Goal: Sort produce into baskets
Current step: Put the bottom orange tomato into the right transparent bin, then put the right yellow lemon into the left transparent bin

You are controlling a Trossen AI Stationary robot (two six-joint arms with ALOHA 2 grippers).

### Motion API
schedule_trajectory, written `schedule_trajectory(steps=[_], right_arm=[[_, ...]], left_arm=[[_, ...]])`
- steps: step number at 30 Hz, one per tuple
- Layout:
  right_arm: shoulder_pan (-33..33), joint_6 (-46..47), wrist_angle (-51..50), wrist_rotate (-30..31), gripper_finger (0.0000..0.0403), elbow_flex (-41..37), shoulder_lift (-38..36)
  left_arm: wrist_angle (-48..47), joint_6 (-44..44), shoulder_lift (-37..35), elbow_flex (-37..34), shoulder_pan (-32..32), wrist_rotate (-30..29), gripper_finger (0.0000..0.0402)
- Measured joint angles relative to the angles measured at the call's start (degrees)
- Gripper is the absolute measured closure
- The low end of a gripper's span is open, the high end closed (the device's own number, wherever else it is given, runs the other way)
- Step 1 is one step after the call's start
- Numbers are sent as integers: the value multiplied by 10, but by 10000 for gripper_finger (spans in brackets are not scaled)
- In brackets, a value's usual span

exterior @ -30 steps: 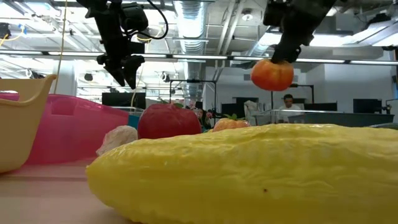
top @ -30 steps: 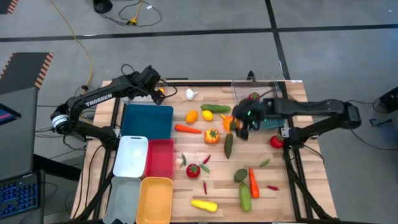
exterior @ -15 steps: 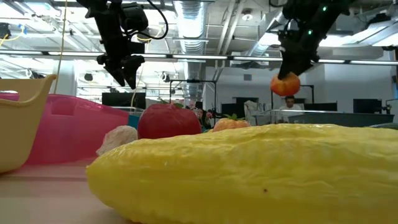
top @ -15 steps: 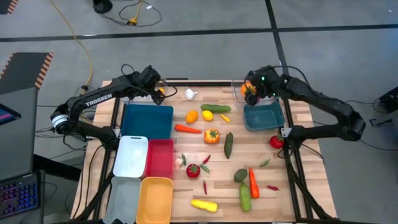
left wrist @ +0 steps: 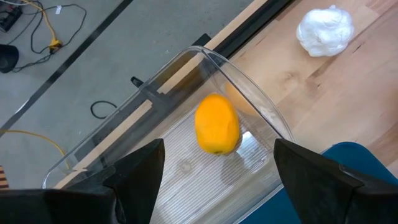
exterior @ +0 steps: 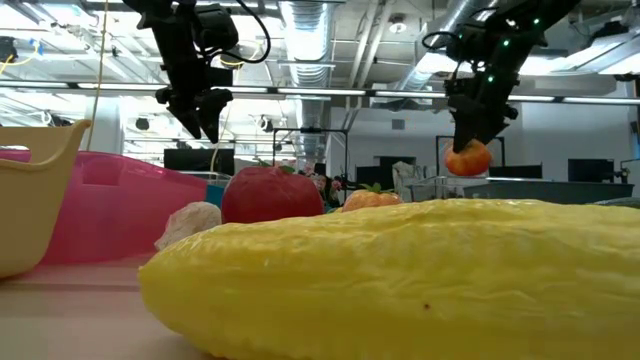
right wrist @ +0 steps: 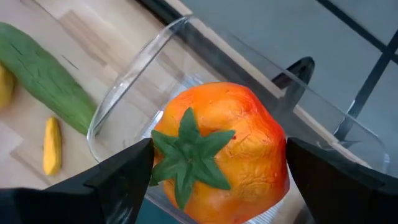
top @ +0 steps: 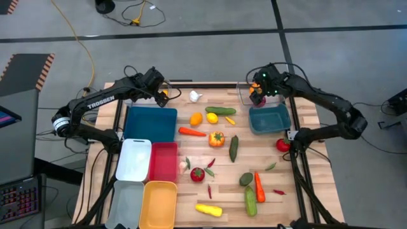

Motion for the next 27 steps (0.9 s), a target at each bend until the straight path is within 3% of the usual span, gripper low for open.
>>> schedule_trajectory(steps=[17,27], right_arm=[[-6,0,-33,-1,4,0,54],[-15,0,-51,-1,8,0,33]], left_arm=[[0,0,0,0,0,0,111],[0,0,0,0,0,0,111]])
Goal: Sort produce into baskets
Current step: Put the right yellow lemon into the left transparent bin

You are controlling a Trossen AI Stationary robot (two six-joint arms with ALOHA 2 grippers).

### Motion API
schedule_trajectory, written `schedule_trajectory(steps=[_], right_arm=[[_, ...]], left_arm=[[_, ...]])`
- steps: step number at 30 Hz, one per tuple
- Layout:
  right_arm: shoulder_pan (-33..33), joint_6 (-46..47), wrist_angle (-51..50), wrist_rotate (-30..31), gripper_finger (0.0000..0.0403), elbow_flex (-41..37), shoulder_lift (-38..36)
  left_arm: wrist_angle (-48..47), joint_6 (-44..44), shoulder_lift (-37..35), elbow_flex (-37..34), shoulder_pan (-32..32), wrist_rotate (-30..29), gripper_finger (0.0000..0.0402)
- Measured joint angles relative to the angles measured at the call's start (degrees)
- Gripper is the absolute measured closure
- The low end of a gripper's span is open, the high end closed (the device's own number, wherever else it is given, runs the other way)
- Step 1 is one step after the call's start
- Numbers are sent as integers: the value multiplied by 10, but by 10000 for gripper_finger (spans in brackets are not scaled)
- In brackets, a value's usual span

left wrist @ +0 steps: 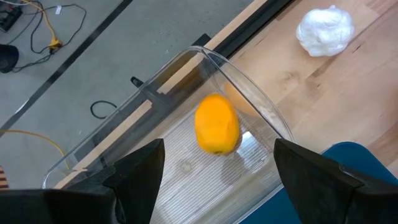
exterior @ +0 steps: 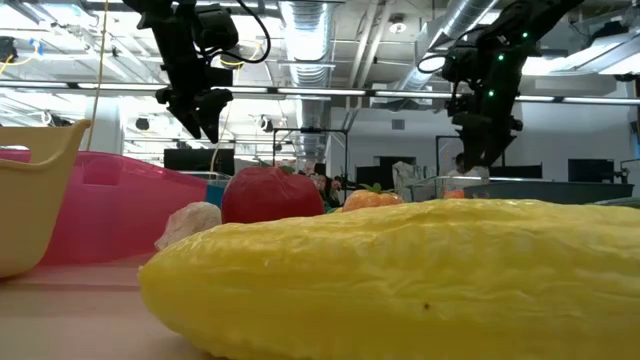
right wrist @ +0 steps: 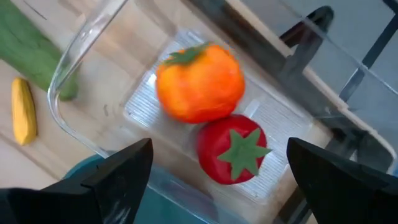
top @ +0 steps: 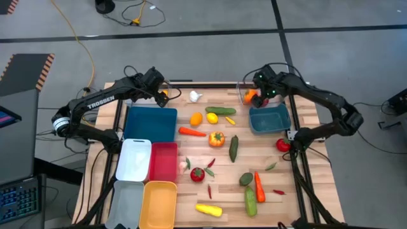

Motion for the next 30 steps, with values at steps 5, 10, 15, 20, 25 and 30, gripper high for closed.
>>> schedule_trajectory(steps=[5,10,15,20,25,30], right_arm=[[5,0,0,0,9,0,-34],[36,0,0,-2,9,0,-67],[90,0,0,-2,9,0,-91],[149,12,0,-2,9,0,-105],[197,22,-1,-2,9,0,-107],[236,22,-1,-2,9,0,-107]], left_arm=[[0,6,0,0,0,0,111],[1,6,0,0,0,0,111],[1,9,0,0,0,0,111],[8,32,0,0,-8,0,111],[48,77,0,0,-33,0,111],[95,115,0,0,-66,45,111]])
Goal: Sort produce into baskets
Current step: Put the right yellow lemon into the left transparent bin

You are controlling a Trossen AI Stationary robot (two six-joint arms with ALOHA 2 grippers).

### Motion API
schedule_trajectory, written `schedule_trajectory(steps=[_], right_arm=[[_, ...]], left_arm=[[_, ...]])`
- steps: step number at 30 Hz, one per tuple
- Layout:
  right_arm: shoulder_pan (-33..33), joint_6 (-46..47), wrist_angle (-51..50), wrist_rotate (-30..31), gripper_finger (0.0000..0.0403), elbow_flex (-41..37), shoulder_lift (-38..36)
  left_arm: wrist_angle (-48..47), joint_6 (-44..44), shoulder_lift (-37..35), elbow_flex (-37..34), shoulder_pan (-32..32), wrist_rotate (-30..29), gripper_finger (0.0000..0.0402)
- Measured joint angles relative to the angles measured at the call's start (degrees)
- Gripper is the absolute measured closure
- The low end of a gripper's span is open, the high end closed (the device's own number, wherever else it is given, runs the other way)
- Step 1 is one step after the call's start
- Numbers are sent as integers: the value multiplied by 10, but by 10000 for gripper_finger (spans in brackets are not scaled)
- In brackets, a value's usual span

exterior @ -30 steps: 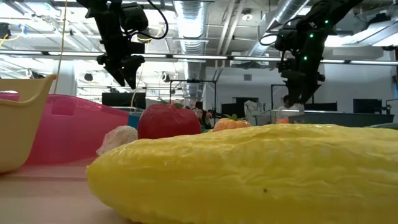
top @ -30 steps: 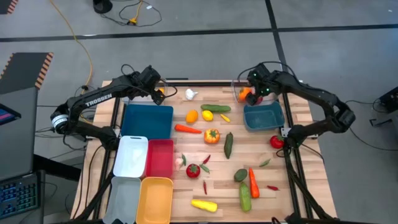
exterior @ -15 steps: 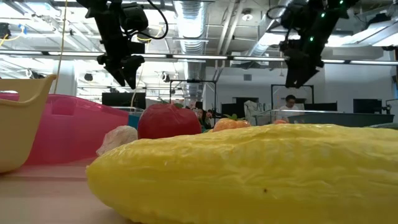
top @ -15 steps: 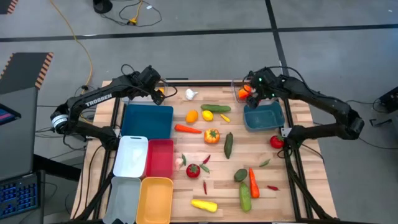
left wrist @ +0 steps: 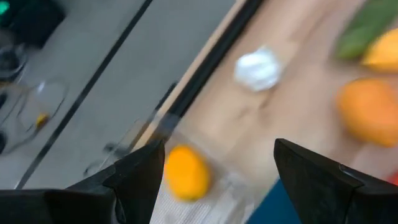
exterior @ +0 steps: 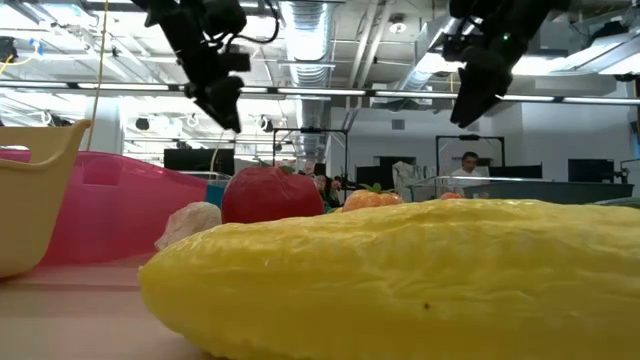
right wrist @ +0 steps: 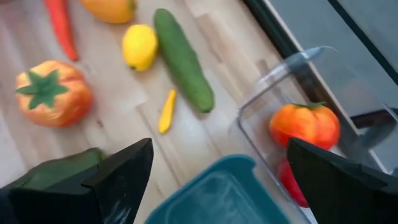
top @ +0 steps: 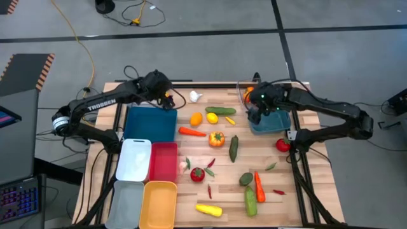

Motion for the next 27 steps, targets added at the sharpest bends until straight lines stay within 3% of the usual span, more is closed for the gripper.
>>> schedule_trajectory(steps=[9,20,27], right_arm=[[55,29,1,0,9,0,0],[102,30,2,0,9,0,0],[124,30,9,0,9,0,0]], left_arm=[[46,-10,0,0,-64,91,111],[65,-146,3,0,-117,98,111],[78,-168,68,0,-143,97,111]])
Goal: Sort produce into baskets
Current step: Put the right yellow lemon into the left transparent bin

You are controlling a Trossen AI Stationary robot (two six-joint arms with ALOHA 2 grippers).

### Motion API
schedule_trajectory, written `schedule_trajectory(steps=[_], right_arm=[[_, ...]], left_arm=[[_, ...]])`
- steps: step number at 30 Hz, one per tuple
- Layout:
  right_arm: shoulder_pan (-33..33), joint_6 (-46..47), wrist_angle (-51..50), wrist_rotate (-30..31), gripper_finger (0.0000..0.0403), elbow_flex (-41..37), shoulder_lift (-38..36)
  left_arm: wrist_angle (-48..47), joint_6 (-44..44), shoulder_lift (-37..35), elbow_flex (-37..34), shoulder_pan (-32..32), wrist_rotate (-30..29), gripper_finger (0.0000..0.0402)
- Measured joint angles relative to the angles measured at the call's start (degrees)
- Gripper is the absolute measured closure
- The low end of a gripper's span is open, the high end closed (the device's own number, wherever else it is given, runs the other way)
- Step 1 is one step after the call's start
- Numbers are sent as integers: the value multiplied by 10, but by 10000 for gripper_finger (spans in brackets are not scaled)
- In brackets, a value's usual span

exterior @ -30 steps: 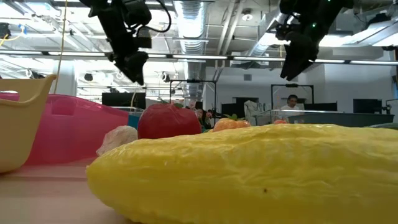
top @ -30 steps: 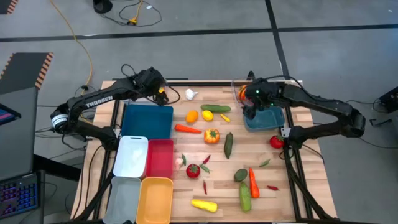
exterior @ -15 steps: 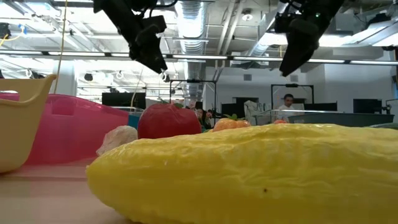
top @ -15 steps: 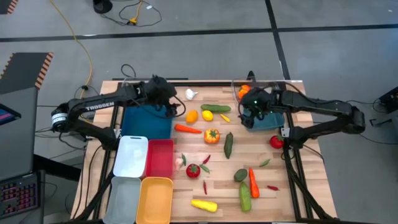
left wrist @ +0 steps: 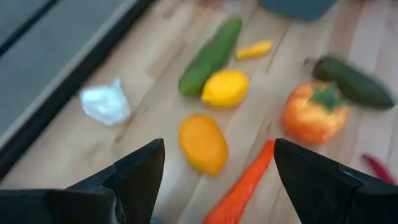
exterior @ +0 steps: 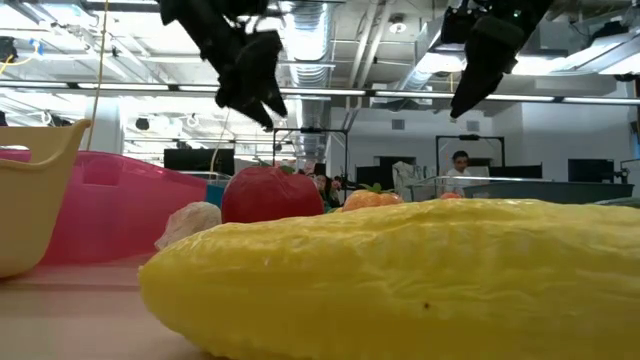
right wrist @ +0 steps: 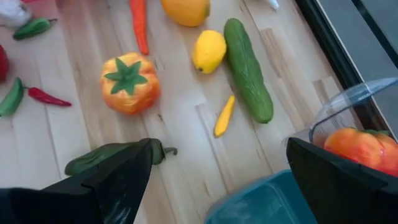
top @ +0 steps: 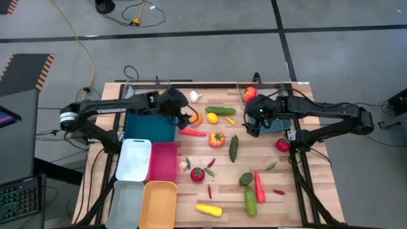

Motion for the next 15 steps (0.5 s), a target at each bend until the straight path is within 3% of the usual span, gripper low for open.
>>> schedule_trajectory(steps=[15], right_arm=[[22,-1,2,0,9,0,0]], left_arm=[[93,-4,169,0,-1,-21,111]])
